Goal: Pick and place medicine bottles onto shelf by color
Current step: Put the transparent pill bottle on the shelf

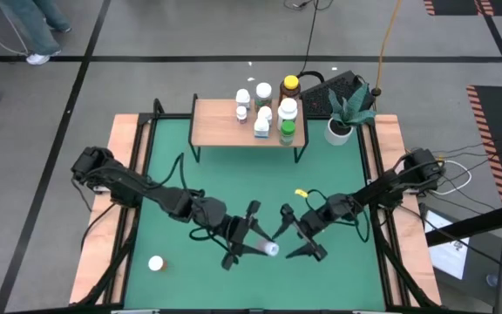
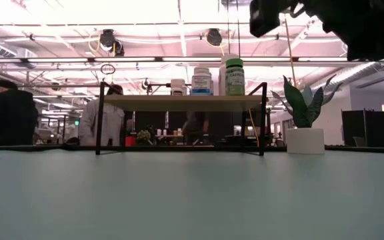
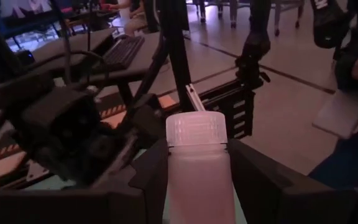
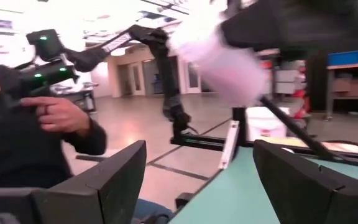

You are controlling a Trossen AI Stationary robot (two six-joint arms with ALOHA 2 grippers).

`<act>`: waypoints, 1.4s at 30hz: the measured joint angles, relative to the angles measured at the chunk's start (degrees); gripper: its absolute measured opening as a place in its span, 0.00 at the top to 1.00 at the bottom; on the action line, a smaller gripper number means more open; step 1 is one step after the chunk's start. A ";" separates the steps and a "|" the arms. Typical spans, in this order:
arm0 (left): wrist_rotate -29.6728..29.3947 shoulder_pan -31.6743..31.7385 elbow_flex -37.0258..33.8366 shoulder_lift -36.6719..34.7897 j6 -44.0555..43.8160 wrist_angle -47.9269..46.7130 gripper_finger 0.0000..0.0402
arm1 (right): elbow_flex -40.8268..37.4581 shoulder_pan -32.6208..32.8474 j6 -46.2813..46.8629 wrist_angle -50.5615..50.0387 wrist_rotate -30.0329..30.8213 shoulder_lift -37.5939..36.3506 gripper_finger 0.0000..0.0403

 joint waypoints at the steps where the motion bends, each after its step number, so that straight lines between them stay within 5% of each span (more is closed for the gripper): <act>1: 0.16 0.22 -0.41 0.00 0.34 0.73 0.61 | 0.47 0.21 0.01 0.01 -0.63 0.46 0.29; 6: 2.52 2.05 -6.47 0.00 -1.56 12.34 0.60 | 2.33 0.28 -2.06 -0.08 -0.23 2.36 0.29; 16: 0.83 6.07 -21.44 0.00 -9.34 37.51 0.60 | 2.28 1.04 -6.95 -0.63 17.98 2.51 0.29; 25: -5.26 6.61 -22.45 0.00 -9.29 39.28 0.60 | 2.38 1.12 -7.82 -0.86 28.49 2.51 0.29; 34: -6.07 6.61 -22.23 1.88 -9.05 41.86 0.60 | 4.96 1.29 -9.01 -2.69 30.61 2.45 0.29; 42: -6.14 6.61 -22.27 1.95 -9.29 41.37 0.60 | 4.96 1.35 -8.63 -4.41 34.57 2.49 0.53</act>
